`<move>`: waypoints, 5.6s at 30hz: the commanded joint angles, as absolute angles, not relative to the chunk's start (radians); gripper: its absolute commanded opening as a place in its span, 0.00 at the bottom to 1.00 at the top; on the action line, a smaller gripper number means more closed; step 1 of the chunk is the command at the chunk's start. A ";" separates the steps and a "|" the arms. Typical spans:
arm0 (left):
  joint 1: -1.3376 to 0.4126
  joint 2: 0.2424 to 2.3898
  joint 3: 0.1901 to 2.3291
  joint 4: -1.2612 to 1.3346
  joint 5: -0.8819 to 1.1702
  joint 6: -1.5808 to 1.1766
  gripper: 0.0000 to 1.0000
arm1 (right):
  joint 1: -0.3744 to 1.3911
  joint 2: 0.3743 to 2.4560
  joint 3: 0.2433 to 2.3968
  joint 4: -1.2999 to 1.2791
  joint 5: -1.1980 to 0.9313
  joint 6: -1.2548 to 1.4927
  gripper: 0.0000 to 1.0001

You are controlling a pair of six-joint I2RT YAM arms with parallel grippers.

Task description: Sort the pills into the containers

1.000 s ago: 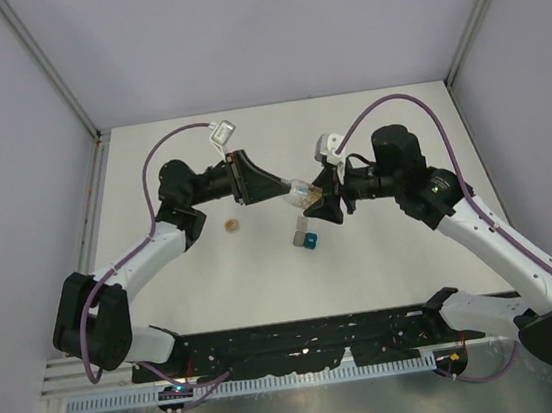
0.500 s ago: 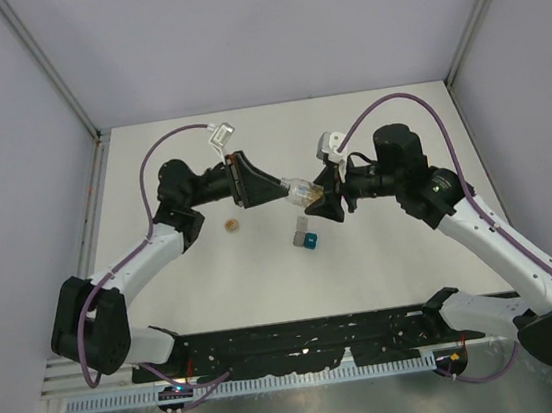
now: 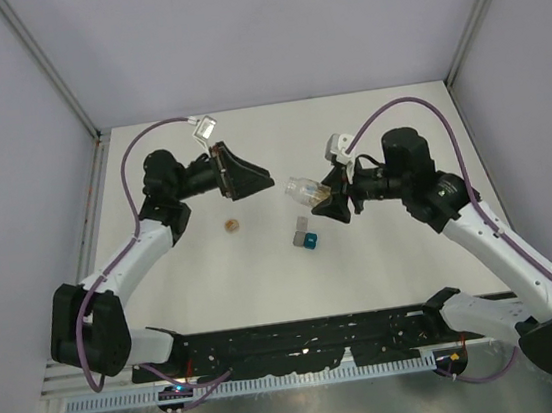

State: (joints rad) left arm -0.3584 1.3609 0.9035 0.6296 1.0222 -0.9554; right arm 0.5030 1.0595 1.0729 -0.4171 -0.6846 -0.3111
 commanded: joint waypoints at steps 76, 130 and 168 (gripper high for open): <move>-0.723 2.056 1.615 -0.630 0.069 -0.109 0.92 | 0.394 0.888 0.953 -0.353 -0.729 -0.304 0.06; -0.680 1.859 1.454 -0.595 0.080 -0.098 0.93 | 0.385 0.917 0.904 -0.408 -0.706 -0.380 0.06; -0.480 1.473 1.333 -0.551 0.173 -0.080 0.94 | 0.488 1.242 0.784 -0.376 -0.534 -0.376 0.06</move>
State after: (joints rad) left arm -0.4911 1.5093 1.3388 -0.5797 0.1509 -0.0914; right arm 0.4629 1.2217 0.7685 -0.4232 -0.5640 -0.3862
